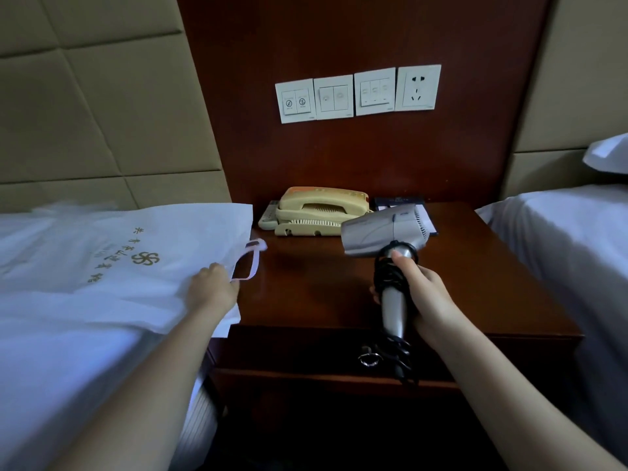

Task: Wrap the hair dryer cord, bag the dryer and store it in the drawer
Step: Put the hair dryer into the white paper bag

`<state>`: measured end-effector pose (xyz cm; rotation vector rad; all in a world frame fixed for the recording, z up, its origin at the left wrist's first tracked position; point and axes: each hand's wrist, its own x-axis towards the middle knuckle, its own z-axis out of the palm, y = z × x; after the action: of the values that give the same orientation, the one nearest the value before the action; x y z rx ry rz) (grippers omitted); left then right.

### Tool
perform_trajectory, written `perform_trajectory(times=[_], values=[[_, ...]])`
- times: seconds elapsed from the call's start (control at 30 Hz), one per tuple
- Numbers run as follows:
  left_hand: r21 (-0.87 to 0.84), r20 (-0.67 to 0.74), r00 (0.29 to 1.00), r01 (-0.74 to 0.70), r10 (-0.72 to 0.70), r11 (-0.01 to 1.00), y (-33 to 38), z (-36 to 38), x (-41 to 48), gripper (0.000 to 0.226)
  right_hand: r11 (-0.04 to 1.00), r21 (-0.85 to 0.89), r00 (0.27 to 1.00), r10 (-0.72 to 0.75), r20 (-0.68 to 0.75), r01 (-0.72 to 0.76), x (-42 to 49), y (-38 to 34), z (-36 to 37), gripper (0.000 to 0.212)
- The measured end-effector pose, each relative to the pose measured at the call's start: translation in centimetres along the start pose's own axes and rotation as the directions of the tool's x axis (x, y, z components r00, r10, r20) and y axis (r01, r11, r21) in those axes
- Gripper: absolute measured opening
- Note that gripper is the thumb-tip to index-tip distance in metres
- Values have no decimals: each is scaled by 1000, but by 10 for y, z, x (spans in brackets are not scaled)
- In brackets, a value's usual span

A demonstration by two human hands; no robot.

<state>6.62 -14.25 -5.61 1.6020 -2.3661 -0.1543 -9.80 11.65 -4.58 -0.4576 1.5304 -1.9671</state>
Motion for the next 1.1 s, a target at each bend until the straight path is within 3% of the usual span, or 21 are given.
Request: perform_trajectory(times=[0.27, 0.4, 0.57, 0.7, 0.8, 0.9, 1.03, 1.1], values=[[-287, -299, 951, -161, 71, 944, -10, -30, -5, 31, 1000, -7, 1000, -20, 8, 20, -3, -3, 7, 41], [-509, -431, 899, -309, 72, 803, 12, -66, -13, 26, 999, -21, 999, -43, 1, 43, -9, -10, 5, 44], [-611, -522, 839, -491, 151, 621, 55, -108, -34, 20, 997, 33, 997, -74, -23, 74, -21, -23, -3, 44], [-617, -537, 799, -590, 269, 522, 91, -120, -60, 30, 983, 139, 992, -112, -57, 119, -33, -39, -13, 41], [-582, -541, 744, -668, 392, 464, 118, -117, -86, 15, 964, 208, 983, -146, -110, 166, -41, -51, -26, 35], [-562, -515, 674, -732, 530, 386, 145, -105, -108, 16, 941, 252, 966, -181, -183, 224, -47, -60, -41, 32], [-572, -394, 630, -738, 669, 358, 174, -79, -124, 29, 917, 294, 947, -194, -257, 268, -52, -70, -67, 34], [-573, -224, 604, -716, 765, 398, 181, -59, -125, 31, 917, 287, 937, -193, -292, 279, -53, -72, -84, 35]])
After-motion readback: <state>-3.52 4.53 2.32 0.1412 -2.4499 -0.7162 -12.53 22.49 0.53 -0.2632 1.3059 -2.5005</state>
